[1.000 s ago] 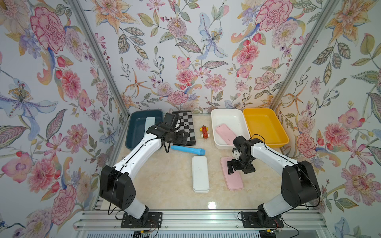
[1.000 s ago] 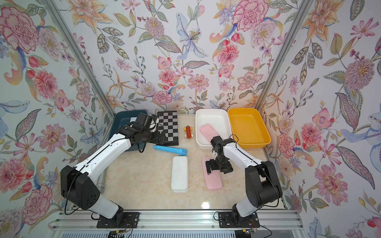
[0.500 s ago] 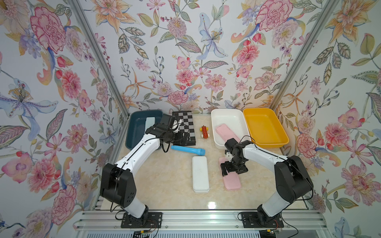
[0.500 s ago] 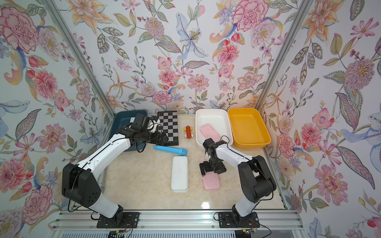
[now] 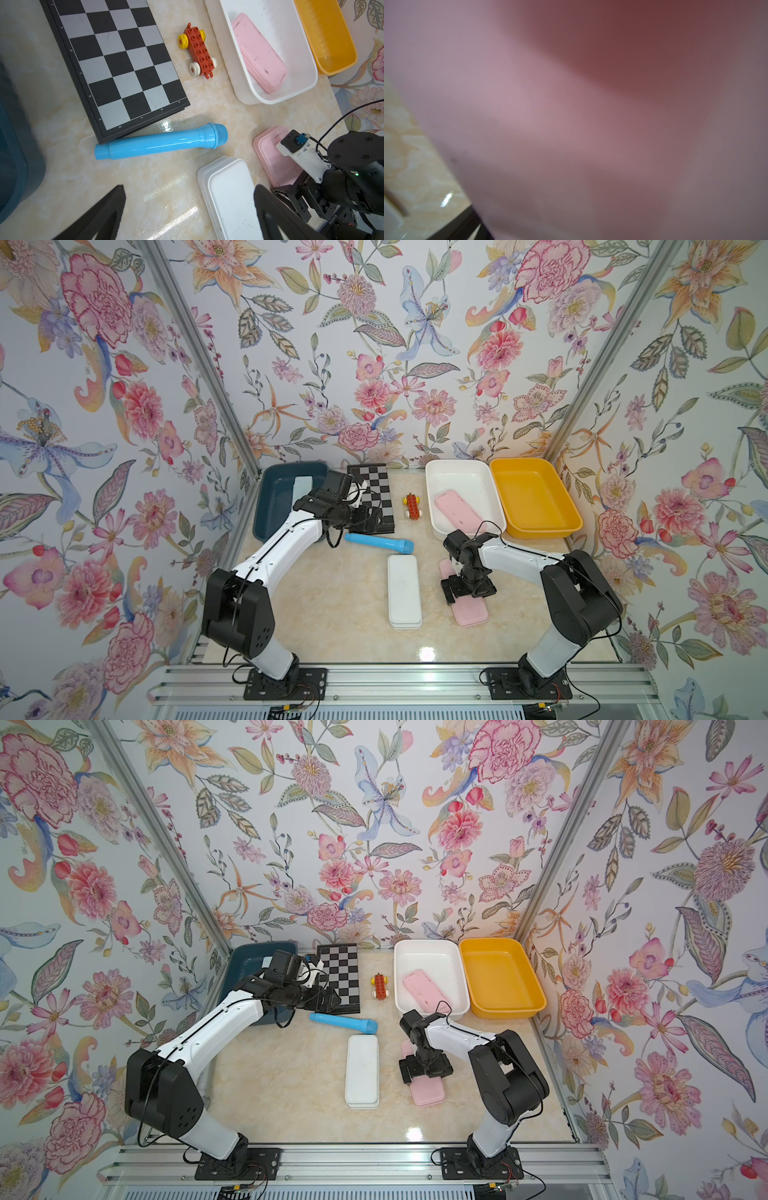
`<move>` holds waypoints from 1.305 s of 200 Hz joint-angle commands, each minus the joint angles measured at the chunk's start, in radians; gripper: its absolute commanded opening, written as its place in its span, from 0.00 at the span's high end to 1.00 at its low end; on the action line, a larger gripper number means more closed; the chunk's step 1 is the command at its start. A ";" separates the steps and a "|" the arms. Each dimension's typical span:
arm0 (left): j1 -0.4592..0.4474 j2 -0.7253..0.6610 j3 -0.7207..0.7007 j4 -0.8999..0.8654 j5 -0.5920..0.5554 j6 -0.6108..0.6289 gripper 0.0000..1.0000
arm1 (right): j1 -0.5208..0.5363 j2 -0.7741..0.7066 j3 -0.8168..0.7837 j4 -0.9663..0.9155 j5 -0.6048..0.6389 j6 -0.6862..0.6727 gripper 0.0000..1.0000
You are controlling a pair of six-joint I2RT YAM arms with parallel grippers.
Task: Place the pencil cases by color into the storage box
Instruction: Pick up the pencil case from the center of the board, then place the pencil case at the storage box.
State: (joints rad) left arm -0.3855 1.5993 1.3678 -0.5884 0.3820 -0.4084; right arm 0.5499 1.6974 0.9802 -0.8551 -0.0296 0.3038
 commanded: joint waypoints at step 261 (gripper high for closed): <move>0.062 0.050 -0.019 0.046 0.088 -0.036 0.02 | -0.229 0.287 0.894 -0.208 0.088 -0.146 0.06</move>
State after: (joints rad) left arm -0.3431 1.6352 1.3617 -0.5529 0.4427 -0.4347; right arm 0.3443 1.8587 1.7775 -1.0611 0.0803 0.2008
